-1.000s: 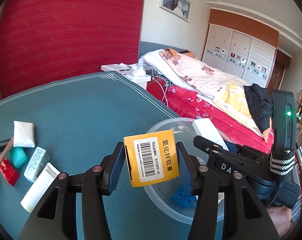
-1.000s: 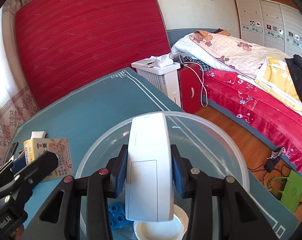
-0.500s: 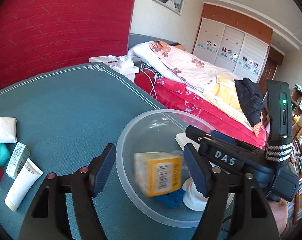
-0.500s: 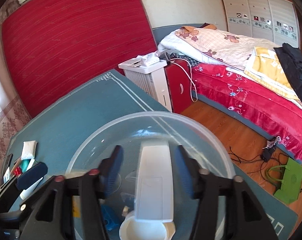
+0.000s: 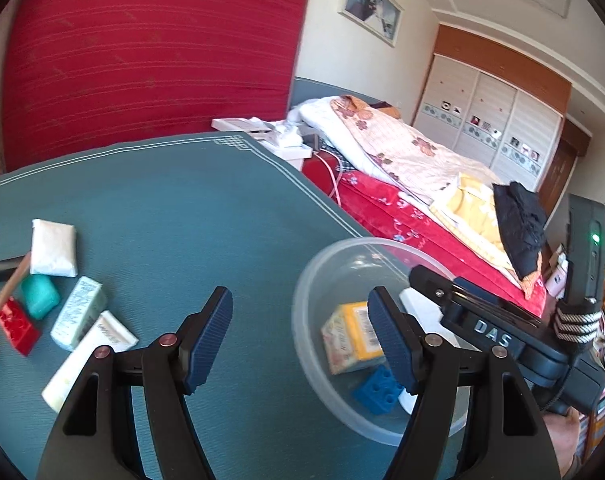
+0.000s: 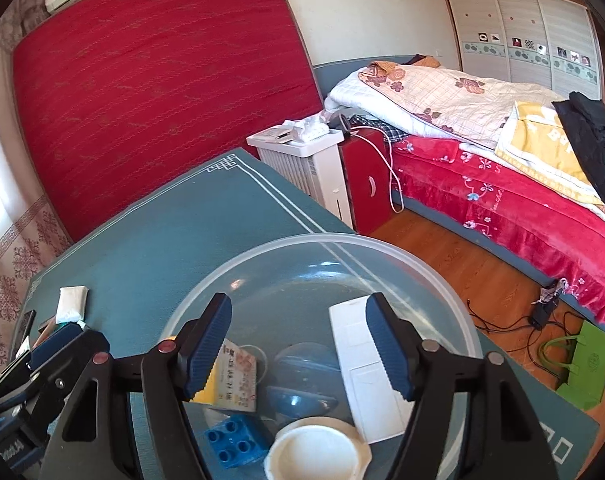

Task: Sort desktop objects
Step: 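Move both open tools back over the remaining objects on the table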

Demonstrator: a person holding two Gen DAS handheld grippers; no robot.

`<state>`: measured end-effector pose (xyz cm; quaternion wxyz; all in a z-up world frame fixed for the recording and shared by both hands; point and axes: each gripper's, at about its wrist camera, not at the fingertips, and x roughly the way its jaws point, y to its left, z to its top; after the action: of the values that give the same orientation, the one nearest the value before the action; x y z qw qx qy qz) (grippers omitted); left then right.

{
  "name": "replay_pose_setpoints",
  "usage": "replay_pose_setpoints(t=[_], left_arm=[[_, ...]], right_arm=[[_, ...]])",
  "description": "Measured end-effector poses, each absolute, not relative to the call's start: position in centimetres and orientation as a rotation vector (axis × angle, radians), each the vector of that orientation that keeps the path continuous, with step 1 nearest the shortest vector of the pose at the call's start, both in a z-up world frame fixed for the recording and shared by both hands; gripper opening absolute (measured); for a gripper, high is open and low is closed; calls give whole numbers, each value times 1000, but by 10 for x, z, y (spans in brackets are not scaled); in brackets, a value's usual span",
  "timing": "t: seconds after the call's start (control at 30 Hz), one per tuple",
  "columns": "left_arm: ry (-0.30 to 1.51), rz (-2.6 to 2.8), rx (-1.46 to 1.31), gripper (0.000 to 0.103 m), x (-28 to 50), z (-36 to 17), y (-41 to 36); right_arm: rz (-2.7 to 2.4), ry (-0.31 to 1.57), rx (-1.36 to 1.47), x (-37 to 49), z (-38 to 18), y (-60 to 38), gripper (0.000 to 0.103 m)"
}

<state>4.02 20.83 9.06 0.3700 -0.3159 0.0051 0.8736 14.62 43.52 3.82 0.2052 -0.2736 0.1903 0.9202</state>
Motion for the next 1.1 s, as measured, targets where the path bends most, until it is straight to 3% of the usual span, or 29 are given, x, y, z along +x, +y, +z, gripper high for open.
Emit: replay_pose_setpoints(t=[0.77,1.1], left_arm=[[-135,2689,-845,73,-26,87,80],[-308,2764,-965,73,-53,71,28]], right_arm=[[2807,366,-926,115,33,340,77],[2917,312,-1031,95,26,289,77]])
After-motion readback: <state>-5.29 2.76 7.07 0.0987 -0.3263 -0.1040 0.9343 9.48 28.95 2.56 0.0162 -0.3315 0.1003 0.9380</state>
